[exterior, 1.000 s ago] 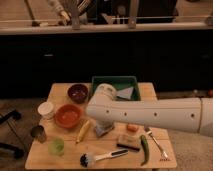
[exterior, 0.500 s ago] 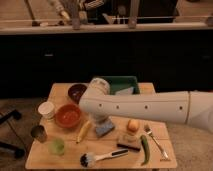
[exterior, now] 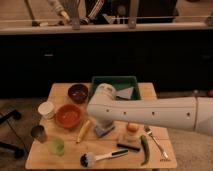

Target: Place sponge in purple bowl

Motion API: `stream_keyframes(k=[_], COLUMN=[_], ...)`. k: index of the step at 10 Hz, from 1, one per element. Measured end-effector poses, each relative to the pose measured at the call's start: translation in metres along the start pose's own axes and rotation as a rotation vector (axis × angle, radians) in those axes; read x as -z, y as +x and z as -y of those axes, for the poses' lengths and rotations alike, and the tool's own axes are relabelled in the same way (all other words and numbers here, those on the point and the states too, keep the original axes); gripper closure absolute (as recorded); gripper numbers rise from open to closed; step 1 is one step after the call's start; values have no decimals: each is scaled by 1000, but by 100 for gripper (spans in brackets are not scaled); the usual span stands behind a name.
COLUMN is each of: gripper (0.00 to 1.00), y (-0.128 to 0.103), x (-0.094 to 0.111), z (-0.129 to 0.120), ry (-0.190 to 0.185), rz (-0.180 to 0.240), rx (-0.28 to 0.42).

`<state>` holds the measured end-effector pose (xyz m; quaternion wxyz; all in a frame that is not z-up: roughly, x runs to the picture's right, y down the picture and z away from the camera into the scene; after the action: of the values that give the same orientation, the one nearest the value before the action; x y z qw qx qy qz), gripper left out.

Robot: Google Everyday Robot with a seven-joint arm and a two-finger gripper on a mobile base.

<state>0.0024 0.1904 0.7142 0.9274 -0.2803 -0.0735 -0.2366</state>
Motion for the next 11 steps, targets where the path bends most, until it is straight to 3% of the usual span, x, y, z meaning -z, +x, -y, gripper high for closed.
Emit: stream_keyframes(k=[2,3,11], gripper=[25,20,20], y=[0,2,8], x=[-6,-9,-29], z=[-2,-3,6], ry=[1,2,22], rz=[15,22,48], rx=[20,29,46])
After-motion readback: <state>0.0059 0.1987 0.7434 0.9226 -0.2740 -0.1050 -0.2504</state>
